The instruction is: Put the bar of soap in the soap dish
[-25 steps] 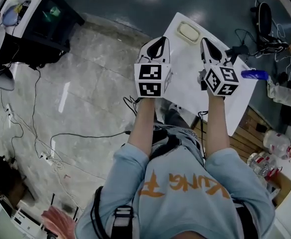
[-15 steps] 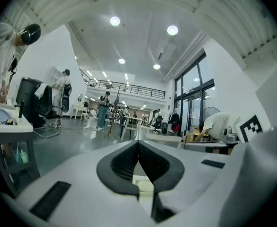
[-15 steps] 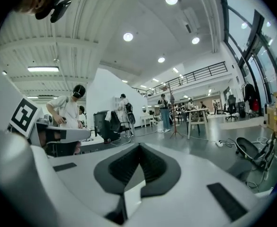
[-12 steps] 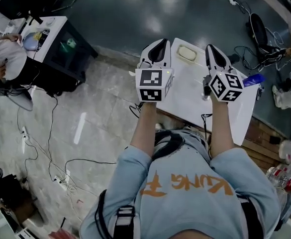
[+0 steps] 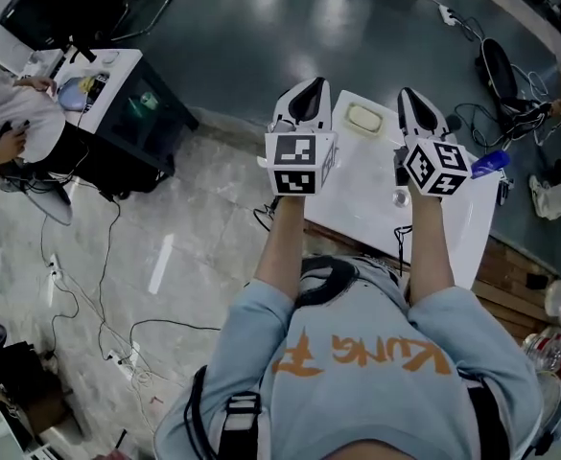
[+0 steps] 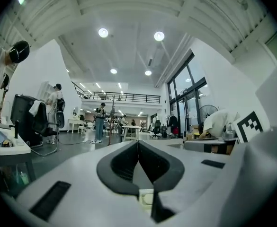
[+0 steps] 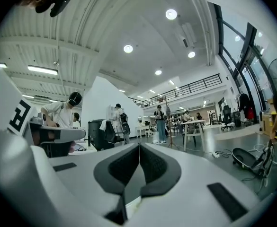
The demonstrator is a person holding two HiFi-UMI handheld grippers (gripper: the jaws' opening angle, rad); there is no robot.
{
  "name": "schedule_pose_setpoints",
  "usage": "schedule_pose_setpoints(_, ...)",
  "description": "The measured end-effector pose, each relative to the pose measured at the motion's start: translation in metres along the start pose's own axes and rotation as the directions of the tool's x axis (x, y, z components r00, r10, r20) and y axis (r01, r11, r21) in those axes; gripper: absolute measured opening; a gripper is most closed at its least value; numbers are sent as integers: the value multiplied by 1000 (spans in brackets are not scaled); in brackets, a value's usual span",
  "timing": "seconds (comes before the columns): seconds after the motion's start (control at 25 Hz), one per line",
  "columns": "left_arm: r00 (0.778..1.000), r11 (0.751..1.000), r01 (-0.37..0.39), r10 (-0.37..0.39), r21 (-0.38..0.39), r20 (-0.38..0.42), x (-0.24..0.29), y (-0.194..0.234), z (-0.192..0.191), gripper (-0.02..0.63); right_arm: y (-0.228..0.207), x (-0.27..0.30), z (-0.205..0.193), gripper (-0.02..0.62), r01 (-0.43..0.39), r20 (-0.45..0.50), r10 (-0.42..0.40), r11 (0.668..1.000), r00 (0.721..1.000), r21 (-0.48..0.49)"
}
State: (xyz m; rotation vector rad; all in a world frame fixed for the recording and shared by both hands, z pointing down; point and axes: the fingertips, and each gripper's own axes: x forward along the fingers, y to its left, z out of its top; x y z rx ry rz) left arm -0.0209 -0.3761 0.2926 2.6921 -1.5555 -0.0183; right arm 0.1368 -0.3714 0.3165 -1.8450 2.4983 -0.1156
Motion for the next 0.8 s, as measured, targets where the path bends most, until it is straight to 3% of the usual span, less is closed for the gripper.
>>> schedule_pose_setpoints(0.24, 999, 999, -29, 28, -22, -26, -5, 14, -8, 21, 15, 9, 2, 29, -28, -12, 28, 999, 1000, -18)
schedule_pose_setpoints(0.8, 1000, 999, -25, 25, -21, -1, -2, 19, -1, 21, 23, 14, 16, 29, -44, 20, 45, 997, 999, -65)
